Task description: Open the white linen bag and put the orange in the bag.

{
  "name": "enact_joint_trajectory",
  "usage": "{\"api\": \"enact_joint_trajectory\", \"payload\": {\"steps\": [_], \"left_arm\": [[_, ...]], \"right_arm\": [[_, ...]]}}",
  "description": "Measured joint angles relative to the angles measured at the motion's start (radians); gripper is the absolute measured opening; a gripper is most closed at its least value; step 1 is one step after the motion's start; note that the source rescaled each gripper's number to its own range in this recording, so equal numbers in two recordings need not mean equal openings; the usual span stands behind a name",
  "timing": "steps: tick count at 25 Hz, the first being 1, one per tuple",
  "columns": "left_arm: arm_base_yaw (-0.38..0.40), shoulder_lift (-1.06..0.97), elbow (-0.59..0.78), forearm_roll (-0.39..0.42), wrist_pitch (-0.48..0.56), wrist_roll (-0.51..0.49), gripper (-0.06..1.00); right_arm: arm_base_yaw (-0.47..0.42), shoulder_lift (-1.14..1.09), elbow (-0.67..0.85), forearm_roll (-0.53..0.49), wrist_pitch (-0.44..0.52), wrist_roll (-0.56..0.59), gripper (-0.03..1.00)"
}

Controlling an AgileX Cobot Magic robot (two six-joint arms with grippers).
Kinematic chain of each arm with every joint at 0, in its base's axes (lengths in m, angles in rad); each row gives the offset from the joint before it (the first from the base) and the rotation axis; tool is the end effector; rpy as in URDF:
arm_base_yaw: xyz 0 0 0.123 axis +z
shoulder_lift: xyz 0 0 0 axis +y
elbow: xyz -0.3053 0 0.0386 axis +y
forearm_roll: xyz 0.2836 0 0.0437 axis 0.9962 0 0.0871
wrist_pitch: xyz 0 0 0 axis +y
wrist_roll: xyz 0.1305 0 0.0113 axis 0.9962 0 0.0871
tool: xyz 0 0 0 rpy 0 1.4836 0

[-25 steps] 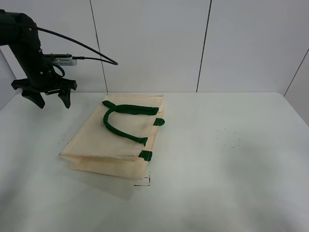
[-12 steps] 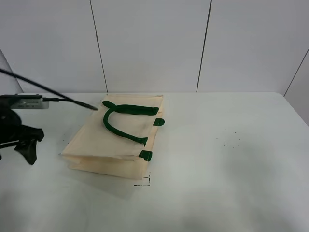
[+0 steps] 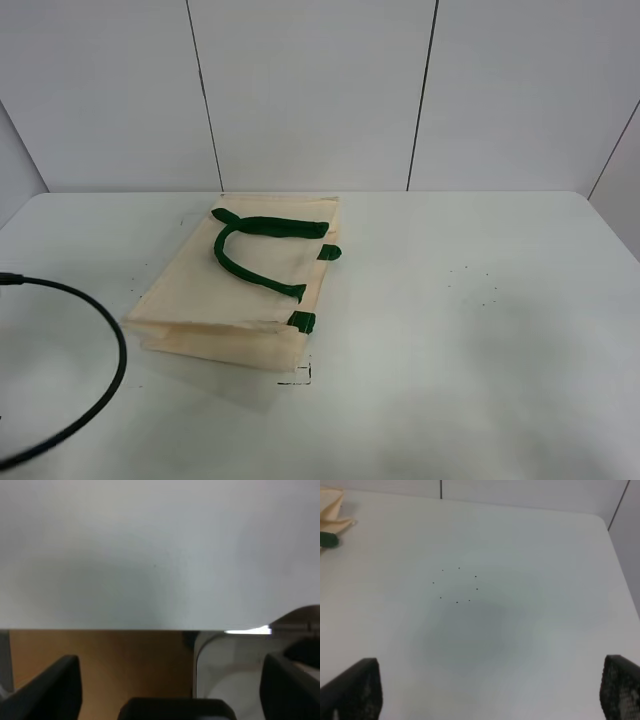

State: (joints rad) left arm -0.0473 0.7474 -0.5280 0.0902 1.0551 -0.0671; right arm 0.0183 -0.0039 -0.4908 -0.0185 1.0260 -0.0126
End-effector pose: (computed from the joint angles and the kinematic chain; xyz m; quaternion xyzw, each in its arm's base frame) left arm 0.1379 0.0038 0.2187 0.0046 0.9808 0.0318 0.1925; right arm 0.0417 -0.0013 0.2772 -0.0129 0.8453 -0.0077 0.5340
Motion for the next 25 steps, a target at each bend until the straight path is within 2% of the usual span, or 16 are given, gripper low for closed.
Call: {"api": "enact_joint_trajectory", "payload": {"steps": [6, 13, 20, 25], "left_arm": [[0.0, -0.328, 0.026, -0.002, 0.001, 0.027, 0.92], [0.0, -0.598, 0.03, -0.018, 0.001, 0.031, 0.92], [0.0, -0.746, 0.031, -0.021, 0.003, 0.033, 0.92], [0.0, -0.75, 0.031, -0.021, 0.004, 0.033, 0.92]], "right_arm": [[0.0, 0.0, 0.0, 0.0, 0.0, 0.0, 1.0], [0.0, 0.0, 0.0, 0.0, 0.0, 0.0, 1.0], [0.0, 0.0, 0.0, 0.0, 0.0, 0.0, 1.0], [0.0, 0.0, 0.001, 0.0, 0.001, 0.0, 1.0]]}}
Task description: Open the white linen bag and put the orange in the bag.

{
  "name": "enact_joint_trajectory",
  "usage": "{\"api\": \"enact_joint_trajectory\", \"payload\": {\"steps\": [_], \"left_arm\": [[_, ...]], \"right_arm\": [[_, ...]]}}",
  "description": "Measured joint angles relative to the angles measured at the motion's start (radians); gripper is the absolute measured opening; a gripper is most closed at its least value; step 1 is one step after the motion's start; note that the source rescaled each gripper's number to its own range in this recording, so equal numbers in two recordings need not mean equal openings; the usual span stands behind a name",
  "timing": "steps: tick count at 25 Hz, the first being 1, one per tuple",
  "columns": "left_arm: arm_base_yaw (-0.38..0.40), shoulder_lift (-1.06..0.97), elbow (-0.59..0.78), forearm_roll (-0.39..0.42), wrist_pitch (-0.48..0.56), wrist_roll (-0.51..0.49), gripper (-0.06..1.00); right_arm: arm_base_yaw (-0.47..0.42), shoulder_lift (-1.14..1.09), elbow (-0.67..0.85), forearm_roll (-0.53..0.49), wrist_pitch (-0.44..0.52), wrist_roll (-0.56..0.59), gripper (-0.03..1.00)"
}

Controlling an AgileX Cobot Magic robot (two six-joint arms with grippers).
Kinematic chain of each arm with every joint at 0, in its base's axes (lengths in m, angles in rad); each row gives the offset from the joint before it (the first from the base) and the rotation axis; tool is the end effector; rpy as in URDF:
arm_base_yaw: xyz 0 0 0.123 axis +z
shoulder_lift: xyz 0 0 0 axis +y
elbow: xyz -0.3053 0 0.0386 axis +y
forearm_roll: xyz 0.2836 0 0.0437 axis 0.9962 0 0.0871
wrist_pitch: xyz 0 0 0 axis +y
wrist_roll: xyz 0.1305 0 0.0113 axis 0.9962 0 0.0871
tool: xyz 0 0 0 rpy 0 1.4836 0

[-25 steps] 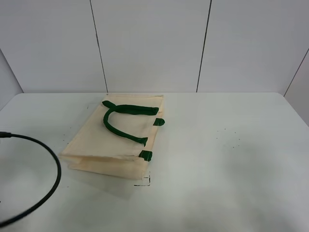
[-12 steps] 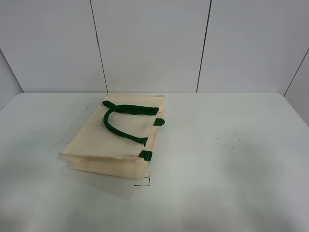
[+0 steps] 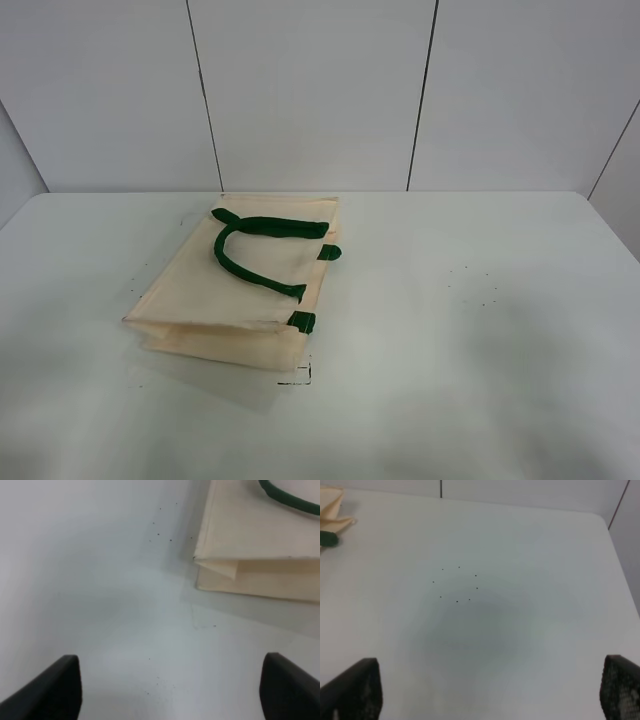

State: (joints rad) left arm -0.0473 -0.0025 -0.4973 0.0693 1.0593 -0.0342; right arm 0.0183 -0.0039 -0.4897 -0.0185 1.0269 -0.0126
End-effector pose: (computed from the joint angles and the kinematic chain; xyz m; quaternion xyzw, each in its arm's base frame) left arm 0.0393 0.0061 0.2756 0.0043 0.8524 0.0133 0.5227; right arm 0.0417 -0.0013 0.2767 -0.0129 0.8459 -0.0077 0.5332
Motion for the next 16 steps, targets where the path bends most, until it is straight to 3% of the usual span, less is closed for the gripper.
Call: {"api": "enact_joint_trajectory", "payload": {"steps": [16], "left_arm": [[0.0, 0.0, 0.0, 0.0, 0.0, 0.0, 0.92]], "right_arm": [[0.0, 0.0, 0.0, 0.0, 0.0, 0.0, 1.0]]}}
